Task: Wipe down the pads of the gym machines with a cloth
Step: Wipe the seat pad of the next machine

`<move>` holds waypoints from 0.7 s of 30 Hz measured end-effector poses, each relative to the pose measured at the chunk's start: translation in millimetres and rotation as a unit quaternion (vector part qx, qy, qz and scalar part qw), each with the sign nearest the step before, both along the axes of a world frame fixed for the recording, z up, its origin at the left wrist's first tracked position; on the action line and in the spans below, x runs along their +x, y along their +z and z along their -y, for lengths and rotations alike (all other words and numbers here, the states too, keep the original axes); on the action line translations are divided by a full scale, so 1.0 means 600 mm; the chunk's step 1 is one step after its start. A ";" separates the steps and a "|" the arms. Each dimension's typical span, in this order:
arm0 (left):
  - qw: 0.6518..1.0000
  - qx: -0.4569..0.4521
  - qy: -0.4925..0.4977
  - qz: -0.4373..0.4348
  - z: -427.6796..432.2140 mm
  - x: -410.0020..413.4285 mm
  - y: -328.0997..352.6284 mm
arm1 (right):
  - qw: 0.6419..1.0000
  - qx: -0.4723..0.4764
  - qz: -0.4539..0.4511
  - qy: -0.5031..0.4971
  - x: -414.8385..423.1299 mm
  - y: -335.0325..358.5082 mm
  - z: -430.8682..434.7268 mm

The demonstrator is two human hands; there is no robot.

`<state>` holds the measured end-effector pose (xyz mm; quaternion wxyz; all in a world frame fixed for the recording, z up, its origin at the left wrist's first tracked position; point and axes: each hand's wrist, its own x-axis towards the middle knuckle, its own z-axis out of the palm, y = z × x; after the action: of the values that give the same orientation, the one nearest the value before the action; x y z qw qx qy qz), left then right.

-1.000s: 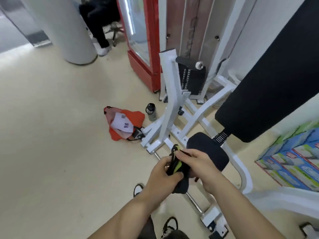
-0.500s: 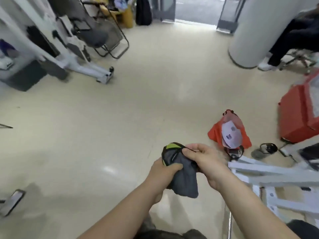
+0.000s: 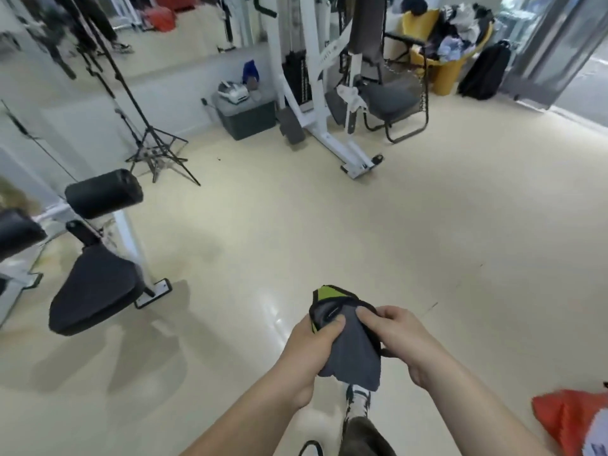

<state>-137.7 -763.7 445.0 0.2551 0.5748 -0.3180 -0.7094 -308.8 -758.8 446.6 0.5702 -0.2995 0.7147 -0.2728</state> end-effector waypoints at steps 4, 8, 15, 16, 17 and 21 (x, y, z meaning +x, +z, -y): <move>0.999 -0.010 0.032 -0.008 0.114 0.001 0.008 | 1.000 -0.003 0.008 0.021 0.002 0.004 0.128; 0.999 -0.012 0.022 -0.031 0.230 -0.019 0.018 | 0.999 -0.033 0.018 -0.021 -0.023 0.004 0.243; 0.999 -0.047 -0.021 -0.001 0.413 -0.023 0.051 | 0.998 -0.065 -0.009 -0.001 -0.017 0.036 0.449; 0.998 -0.051 -0.023 0.001 0.436 -0.012 0.056 | 0.998 -0.068 -0.011 0.006 -0.007 0.041 0.474; 0.998 -0.053 -0.023 0.001 0.457 -0.002 0.061 | 0.998 -0.069 -0.010 0.010 0.004 0.047 0.496; 0.998 -0.061 -0.011 0.013 0.550 0.037 0.067 | 0.997 -0.074 -0.001 -0.005 0.043 0.058 0.580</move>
<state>-115.8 -1094.0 485.0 0.2775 0.5636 -0.3701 -0.6843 -283.2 -1106.7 481.6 0.5442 -0.3374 0.6948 -0.3276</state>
